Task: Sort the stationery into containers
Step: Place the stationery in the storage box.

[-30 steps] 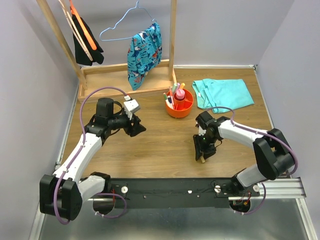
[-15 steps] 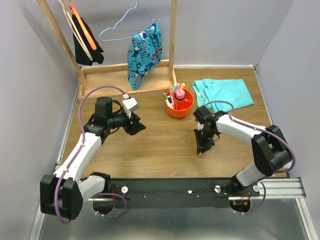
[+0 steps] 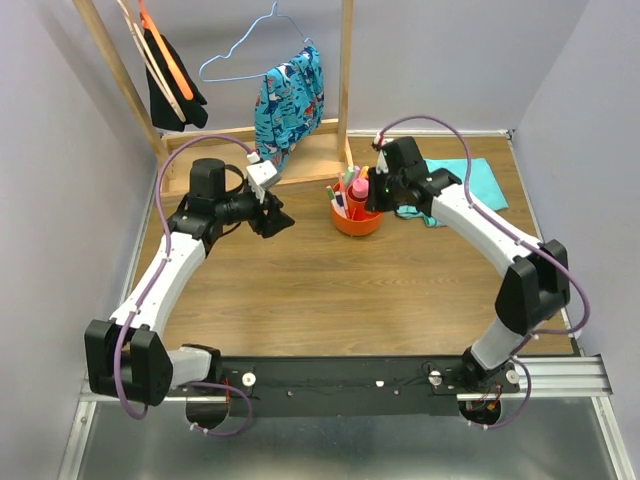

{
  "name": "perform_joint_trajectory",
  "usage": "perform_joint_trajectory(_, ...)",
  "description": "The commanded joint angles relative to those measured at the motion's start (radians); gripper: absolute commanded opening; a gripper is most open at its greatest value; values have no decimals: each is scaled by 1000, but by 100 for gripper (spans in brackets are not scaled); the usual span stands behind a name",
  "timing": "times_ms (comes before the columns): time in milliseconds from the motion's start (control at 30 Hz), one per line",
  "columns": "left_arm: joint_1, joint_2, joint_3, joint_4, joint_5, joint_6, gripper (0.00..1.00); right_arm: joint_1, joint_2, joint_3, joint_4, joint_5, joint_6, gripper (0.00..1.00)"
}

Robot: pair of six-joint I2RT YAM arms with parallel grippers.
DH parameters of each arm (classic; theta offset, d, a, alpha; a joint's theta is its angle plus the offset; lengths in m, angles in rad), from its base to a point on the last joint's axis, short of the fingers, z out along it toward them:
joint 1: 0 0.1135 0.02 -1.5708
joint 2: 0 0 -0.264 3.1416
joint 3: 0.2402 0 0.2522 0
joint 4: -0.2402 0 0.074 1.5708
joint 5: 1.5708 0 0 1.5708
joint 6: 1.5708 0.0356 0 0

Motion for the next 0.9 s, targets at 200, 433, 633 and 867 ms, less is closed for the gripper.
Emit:
perform_joint_trajectory(200, 10, 111, 98, 4, 9, -9, 66, -185, 224, 268, 91, 47, -55, 11)
perform_joint_trajectory(433, 10, 160, 127, 23, 13, -24, 66, -191, 321, 323, 91, -46, -27, 8)
perform_joint_trajectory(633, 10, 188, 135, 37, 13, -32, 66, -191, 376, 347, 79, -88, -9, 8)
perform_joint_trajectory(867, 10, 205, 142, 37, 12, -30, 66, -191, 405, 349, 55, -115, -4, 9)
